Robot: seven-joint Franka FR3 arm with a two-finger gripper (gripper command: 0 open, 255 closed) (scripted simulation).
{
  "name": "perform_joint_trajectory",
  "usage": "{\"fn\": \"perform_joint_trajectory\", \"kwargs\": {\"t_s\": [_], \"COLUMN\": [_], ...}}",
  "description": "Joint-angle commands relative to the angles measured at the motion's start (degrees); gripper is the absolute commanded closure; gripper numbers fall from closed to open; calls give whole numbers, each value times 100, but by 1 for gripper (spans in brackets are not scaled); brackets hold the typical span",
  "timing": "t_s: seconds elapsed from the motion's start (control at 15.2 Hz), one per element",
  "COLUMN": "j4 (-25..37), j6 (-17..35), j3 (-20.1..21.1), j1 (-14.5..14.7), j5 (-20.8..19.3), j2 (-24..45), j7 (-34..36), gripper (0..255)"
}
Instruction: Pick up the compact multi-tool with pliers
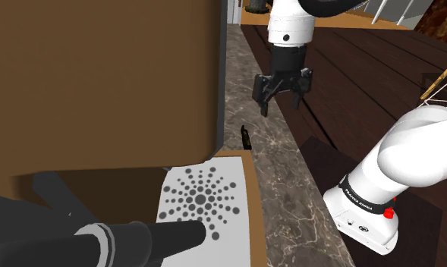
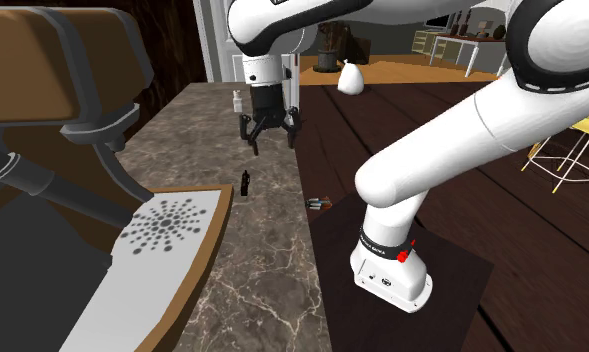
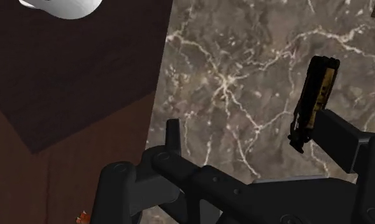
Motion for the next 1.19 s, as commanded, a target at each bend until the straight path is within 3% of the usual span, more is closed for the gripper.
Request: {"fn": "perform_joint_trajectory", "kwargs": {"t_s": [0.0,0.33,0.99,1.06,1.12], "j4": [13,154,-228,-230,-231], "j6": [307,1166,1819,1813,1812], "j3": [268,875,1049,1045,1044], "j1": [-67,-274,-265,-265,-266], "j5": [350,1015,1124,1124,1123], "j2": [267,1048,1328,1321,1321], "j7": [635,2007,1893,1891,1890], "gripper": [0,0,0,255,255]}}
